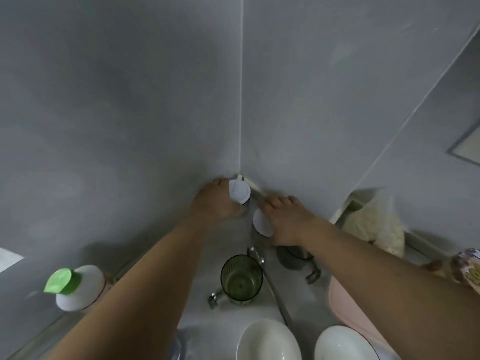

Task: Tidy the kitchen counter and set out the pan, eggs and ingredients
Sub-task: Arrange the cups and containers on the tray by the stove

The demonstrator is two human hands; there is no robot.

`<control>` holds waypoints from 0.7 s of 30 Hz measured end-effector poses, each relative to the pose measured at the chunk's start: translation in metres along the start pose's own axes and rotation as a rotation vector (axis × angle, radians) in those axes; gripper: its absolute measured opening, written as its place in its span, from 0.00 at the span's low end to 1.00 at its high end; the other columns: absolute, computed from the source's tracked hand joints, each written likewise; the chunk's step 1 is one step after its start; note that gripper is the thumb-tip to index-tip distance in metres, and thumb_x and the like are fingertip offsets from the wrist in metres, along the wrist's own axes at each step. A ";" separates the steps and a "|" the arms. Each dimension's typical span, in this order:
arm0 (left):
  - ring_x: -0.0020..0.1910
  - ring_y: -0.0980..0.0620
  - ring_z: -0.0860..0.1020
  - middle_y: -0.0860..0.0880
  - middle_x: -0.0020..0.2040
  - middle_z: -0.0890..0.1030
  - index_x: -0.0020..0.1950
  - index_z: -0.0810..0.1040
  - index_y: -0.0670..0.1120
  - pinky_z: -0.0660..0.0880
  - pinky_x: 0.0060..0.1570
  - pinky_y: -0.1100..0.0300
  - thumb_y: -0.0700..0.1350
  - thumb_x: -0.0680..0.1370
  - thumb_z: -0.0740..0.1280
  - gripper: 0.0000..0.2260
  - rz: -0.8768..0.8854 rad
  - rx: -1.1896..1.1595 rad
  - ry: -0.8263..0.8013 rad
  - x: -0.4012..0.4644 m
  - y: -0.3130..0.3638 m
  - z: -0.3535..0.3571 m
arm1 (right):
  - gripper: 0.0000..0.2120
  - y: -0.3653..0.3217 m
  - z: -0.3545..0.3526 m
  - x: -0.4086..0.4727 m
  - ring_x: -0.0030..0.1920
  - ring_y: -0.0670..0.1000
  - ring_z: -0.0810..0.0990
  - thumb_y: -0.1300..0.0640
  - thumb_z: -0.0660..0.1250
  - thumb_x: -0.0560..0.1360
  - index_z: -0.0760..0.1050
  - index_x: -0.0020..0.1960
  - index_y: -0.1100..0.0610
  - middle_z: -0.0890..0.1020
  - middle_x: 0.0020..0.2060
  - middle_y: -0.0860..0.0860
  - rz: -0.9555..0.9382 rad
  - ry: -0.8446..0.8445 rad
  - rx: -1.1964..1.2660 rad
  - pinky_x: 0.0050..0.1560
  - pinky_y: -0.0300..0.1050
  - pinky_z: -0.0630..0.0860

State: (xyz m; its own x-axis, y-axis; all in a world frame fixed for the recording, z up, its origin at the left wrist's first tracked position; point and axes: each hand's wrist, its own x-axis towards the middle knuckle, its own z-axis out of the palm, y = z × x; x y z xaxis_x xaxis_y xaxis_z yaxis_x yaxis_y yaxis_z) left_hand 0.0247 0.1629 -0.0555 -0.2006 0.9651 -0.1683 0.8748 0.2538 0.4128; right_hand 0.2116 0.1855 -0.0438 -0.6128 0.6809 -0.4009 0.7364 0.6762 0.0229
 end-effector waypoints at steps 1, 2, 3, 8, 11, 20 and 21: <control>0.62 0.41 0.73 0.42 0.65 0.73 0.68 0.69 0.43 0.71 0.58 0.53 0.53 0.70 0.72 0.30 0.010 0.011 0.008 0.008 0.002 0.003 | 0.44 0.000 0.002 0.005 0.75 0.58 0.55 0.47 0.67 0.73 0.43 0.78 0.54 0.54 0.76 0.55 -0.008 -0.034 -0.013 0.74 0.55 0.47; 0.63 0.42 0.73 0.42 0.65 0.73 0.68 0.68 0.43 0.71 0.58 0.53 0.54 0.70 0.73 0.31 0.018 0.019 0.010 0.015 0.003 0.007 | 0.44 -0.001 0.004 0.009 0.75 0.58 0.54 0.48 0.67 0.73 0.43 0.78 0.55 0.52 0.77 0.55 -0.011 -0.062 -0.031 0.74 0.55 0.46; 0.64 0.42 0.72 0.43 0.66 0.73 0.69 0.68 0.43 0.70 0.60 0.53 0.54 0.69 0.73 0.33 0.027 0.026 0.009 0.021 0.004 0.010 | 0.44 -0.001 0.005 0.013 0.75 0.57 0.53 0.50 0.67 0.73 0.42 0.78 0.55 0.51 0.77 0.55 -0.013 -0.085 -0.055 0.74 0.55 0.45; 0.67 0.44 0.70 0.44 0.69 0.71 0.73 0.64 0.46 0.66 0.65 0.55 0.56 0.68 0.74 0.39 0.036 0.067 0.003 0.045 0.000 0.027 | 0.44 -0.003 0.010 0.028 0.75 0.57 0.55 0.54 0.67 0.73 0.42 0.78 0.54 0.52 0.76 0.55 -0.001 -0.134 -0.132 0.74 0.56 0.46; 0.68 0.44 0.68 0.44 0.70 0.69 0.75 0.60 0.47 0.64 0.67 0.54 0.57 0.68 0.74 0.41 0.028 0.075 -0.006 0.050 -0.002 0.034 | 0.44 -0.003 0.013 0.033 0.74 0.58 0.57 0.55 0.67 0.73 0.42 0.78 0.54 0.55 0.75 0.56 -0.007 -0.126 -0.168 0.75 0.57 0.46; 0.64 0.42 0.72 0.43 0.65 0.73 0.71 0.64 0.44 0.69 0.62 0.52 0.55 0.66 0.75 0.38 0.026 0.057 0.046 0.042 -0.011 0.030 | 0.42 0.000 0.001 0.035 0.68 0.55 0.67 0.50 0.72 0.69 0.53 0.76 0.52 0.65 0.70 0.53 -0.120 -0.030 -0.196 0.72 0.52 0.56; 0.64 0.42 0.72 0.43 0.65 0.73 0.71 0.64 0.44 0.69 0.63 0.52 0.56 0.66 0.74 0.39 0.026 0.066 0.056 0.040 -0.013 0.027 | 0.41 -0.002 -0.001 0.033 0.68 0.55 0.67 0.50 0.72 0.69 0.54 0.75 0.52 0.66 0.69 0.53 -0.127 -0.003 -0.180 0.71 0.51 0.57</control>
State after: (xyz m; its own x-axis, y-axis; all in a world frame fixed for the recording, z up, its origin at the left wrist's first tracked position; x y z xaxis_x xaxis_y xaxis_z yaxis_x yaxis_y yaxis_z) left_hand 0.0176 0.1962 -0.0915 -0.2003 0.9739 -0.1071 0.9067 0.2257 0.3564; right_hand 0.1896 0.2065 -0.0563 -0.6967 0.5861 -0.4136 0.5899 0.7962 0.1346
